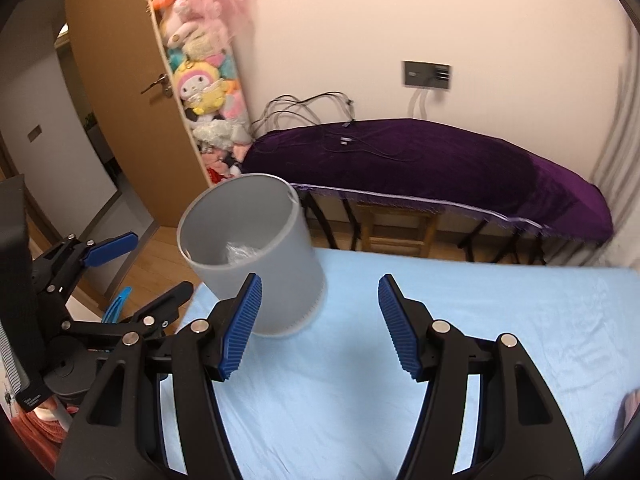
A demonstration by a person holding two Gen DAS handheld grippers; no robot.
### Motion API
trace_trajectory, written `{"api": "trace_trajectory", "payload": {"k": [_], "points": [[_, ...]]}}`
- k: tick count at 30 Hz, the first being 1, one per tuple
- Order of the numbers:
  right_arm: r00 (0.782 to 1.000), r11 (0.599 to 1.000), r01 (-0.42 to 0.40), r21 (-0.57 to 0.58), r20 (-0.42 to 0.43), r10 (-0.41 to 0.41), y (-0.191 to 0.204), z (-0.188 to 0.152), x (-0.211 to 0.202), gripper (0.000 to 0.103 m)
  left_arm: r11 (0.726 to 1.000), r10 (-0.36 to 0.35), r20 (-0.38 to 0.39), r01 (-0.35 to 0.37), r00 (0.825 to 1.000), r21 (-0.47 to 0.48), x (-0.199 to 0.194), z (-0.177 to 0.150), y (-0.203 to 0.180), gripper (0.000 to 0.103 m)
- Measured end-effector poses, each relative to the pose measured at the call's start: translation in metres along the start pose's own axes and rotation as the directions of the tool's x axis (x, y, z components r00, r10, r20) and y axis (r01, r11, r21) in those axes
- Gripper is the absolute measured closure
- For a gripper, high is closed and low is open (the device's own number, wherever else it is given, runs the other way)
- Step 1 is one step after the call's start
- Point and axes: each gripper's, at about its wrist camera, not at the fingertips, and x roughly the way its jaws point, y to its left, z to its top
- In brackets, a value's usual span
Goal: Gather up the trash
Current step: 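Move both open grippers back over the bed toward the remaining items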
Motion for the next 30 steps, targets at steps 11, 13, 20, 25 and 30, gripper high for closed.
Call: {"api": "trace_trajectory", "payload": {"k": [11, 13, 20, 25, 30], "points": [[0.975, 0.963, 0.209, 0.171, 0.043, -0.219, -0.099, -0.119, -0.112, 0.044, 0.957, -0.207, 0.030, 0.196, 0.978, 0.212, -0.050, -0.024, -0.145, 0.023], [0.961, 0.943, 0.258, 0.210, 0.047, -0.273, -0.118, -0.148, -0.137, 0.044, 0.938, -0.251, 0.037, 0.234, 0.967, 0.256, -0.063, -0.031, -0.175, 0.023], [0.883, 0.838, 0.438, 0.325, 0.020, -0.469, -0.167, -0.246, -0.226, 0.044, 0.834, -0.430, 0.035, 0.382, 0.902, 0.398, -0.111, -0.063, -0.283, 0.023], [0.799, 0.717, 0.558, 0.419, -0.036, -0.600, -0.193, -0.319, -0.292, 0.044, 0.724, -0.547, -0.008, 0.477, 0.837, 0.498, -0.142, -0.088, -0.360, 0.023], [0.711, 0.567, 0.635, 0.525, -0.111, -0.694, -0.216, -0.392, -0.352, 0.044, 0.602, -0.633, -0.060, 0.539, 0.772, 0.589, -0.169, -0.119, -0.429, 0.023]]}}
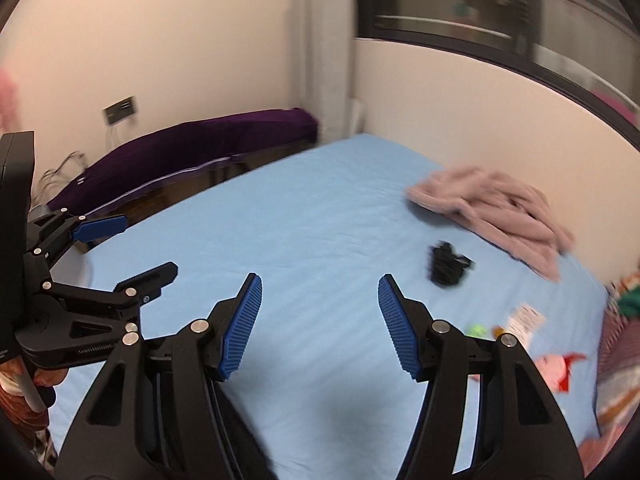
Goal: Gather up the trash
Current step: 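Move both open grippers back over the bed toward the remaining items, then grasp the orange-printed plastic bag with the left gripper while the right grasps the crumpled white paper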
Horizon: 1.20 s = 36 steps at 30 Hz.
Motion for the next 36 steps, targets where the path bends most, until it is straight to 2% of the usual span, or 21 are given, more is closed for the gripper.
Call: {"api": "trace_trajectory", "payload": {"k": [4, 8, 12, 17, 21, 25, 30, 36], "points": [[0.993, 0.988, 0.114, 0.108, -0.021, -0.112, -0.068, -0.031, -0.011, 0.044, 0.994, -0.086, -0.015, 0.087, 0.996, 0.069, 0.021, 0.008, -0.046, 0.023], [0.976, 0.962, 0.216, 0.169, -0.056, -0.210, -0.113, -0.061, -0.015, 0.044, 0.981, -0.156, -0.046, 0.160, 0.987, 0.110, 0.044, 0.013, -0.088, 0.023], [0.945, 0.919, 0.327, 0.219, -0.084, -0.316, -0.159, -0.095, -0.022, 0.044, 0.964, -0.212, -0.080, 0.222, 0.974, 0.149, 0.067, 0.017, -0.133, 0.023], [0.895, 0.848, 0.447, 0.286, -0.153, -0.420, -0.217, -0.141, -0.028, 0.044, 0.939, -0.274, -0.102, 0.289, 0.956, 0.185, 0.093, 0.022, -0.176, 0.023], [0.859, 0.788, 0.512, 0.342, -0.219, -0.463, -0.258, -0.180, -0.027, 0.044, 0.920, -0.303, -0.130, 0.325, 0.944, 0.220, 0.114, 0.023, -0.215, 0.023], [0.837, 0.754, 0.546, 0.365, -0.268, -0.477, -0.283, -0.204, -0.017, 0.044, 0.902, -0.319, -0.163, 0.352, 0.934, 0.249, 0.136, 0.022, -0.251, 0.023], [0.819, 0.724, 0.572, 0.384, -0.314, -0.480, -0.315, -0.226, 0.005, 0.044, 0.888, -0.323, -0.189, 0.366, 0.927, 0.277, 0.164, 0.022, -0.287, 0.023], [0.805, 0.710, 0.588, 0.388, -0.365, -0.467, -0.344, -0.246, 0.038, 0.044, 0.877, -0.320, -0.234, 0.380, 0.918, 0.294, 0.208, 0.019, -0.324, 0.023]]}}
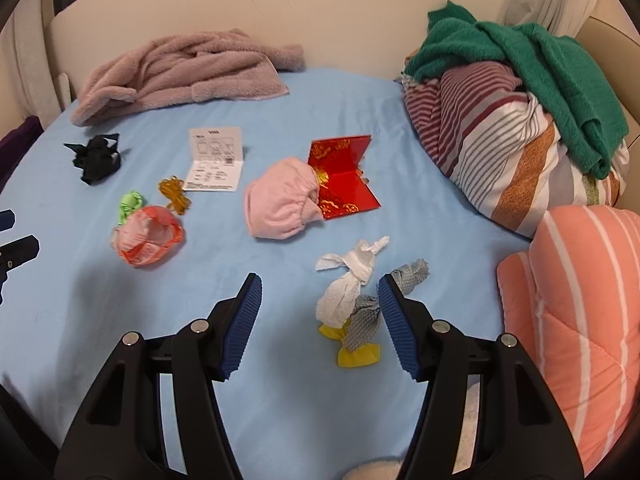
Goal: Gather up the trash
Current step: 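Grasp the orange-printed plastic bag with the left gripper while the right grasps the crumpled white paper, then lift and carry the orange bag and white paper in both grippers to the bin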
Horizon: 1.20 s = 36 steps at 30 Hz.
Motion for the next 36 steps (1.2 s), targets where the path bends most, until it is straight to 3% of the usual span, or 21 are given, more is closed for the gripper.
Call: {"api": "trace_trajectory", "payload": {"k": [9, 19, 20, 21, 26, 30, 36], "points": [[0.997, 0.999, 0.024, 0.038, -0.074, -0.021, -0.018, 0.003, 0.074, 0.044, 0.999, 0.013, -0.065, -0.011, 0.998, 0.032, 0.082, 0.019, -0.018, 0.023], [0.986, 0.996, 0.077, 0.037, -0.153, -0.071, -0.029, 0.002, 0.139, 0.045, 0.999, -0.003, -0.086, 0.006, 0.996, 0.043, 0.134, 0.027, -0.024, 0.024], [0.984, 0.997, 0.074, 0.039, -0.168, -0.066, -0.030, 0.000, 0.145, 0.050, 0.999, -0.002, -0.081, 0.006, 0.997, 0.048, 0.136, 0.027, -0.026, 0.025], [0.982, 0.997, 0.069, 0.040, -0.179, -0.060, -0.031, -0.001, 0.148, 0.060, 0.998, -0.002, -0.075, 0.007, 0.997, 0.057, 0.138, 0.028, -0.029, 0.028], [0.982, 0.997, 0.063, 0.032, -0.178, -0.056, -0.029, -0.005, 0.149, 0.078, 0.995, -0.063, -0.094, 0.070, 0.994, 0.073, 0.146, 0.028, -0.038, 0.051], [0.987, 0.998, 0.041, 0.051, -0.156, -0.032, -0.029, -0.002, 0.138, 0.080, 0.992, -0.064, -0.084, 0.073, 0.994, 0.105, 0.143, 0.026, -0.047, 0.062], [0.992, 0.999, 0.011, 0.047, -0.127, -0.005, -0.022, 0.001, 0.113, 0.080, 0.991, -0.087, -0.072, 0.094, 0.994, 0.098, 0.124, 0.022, -0.045, 0.065]]}}
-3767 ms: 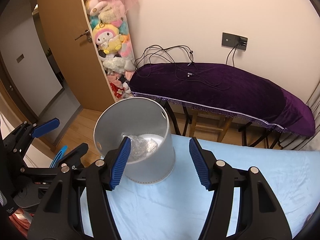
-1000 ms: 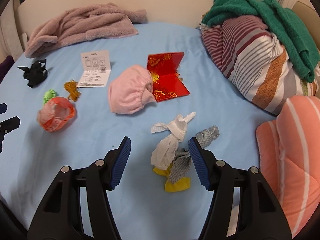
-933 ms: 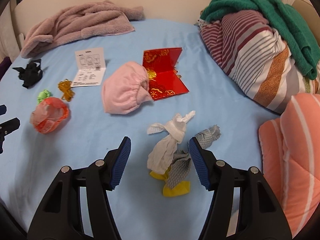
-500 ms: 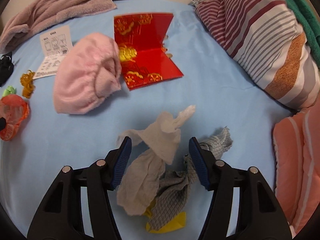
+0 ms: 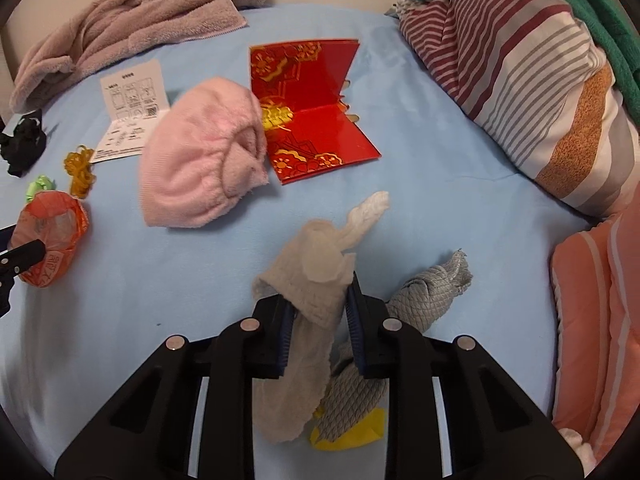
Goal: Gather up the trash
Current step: 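Lift and carry the orange bag and white paper in both grippers to the bin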
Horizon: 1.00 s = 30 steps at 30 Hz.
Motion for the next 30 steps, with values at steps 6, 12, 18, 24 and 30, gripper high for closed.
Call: {"api": "trace_trajectory", "payload": {"k": [6, 12, 18, 24, 30], "points": [[0.998, 0.999, -0.049, -0.017, 0.026, 0.049, 0.013, -0.002, -0.038, 0.080, 1.000, 0.004, 0.028, -0.003, 1.000, -0.019, -0.036, -0.007, 0.009, 0.065], [0.995, 0.995, -0.074, -0.066, 0.062, 0.078, 0.036, -0.010, -0.081, 0.080, 0.999, 0.017, 0.058, -0.015, 0.998, -0.034, -0.079, -0.023, 0.021, 0.065], [0.988, 0.987, -0.104, -0.121, 0.100, 0.116, 0.066, -0.023, -0.129, 0.080, 0.997, 0.034, 0.093, -0.028, 0.995, -0.066, -0.129, -0.049, 0.034, 0.065], [0.979, 0.970, -0.133, -0.203, 0.127, 0.161, 0.105, -0.043, -0.173, 0.080, 0.991, 0.070, 0.120, -0.056, 0.990, -0.118, -0.174, -0.081, 0.055, 0.065], [0.965, 0.936, -0.171, -0.308, 0.138, 0.221, 0.163, -0.059, -0.212, 0.080, 0.975, 0.114, 0.120, -0.088, 0.986, -0.202, -0.214, -0.124, 0.090, 0.065]]}}
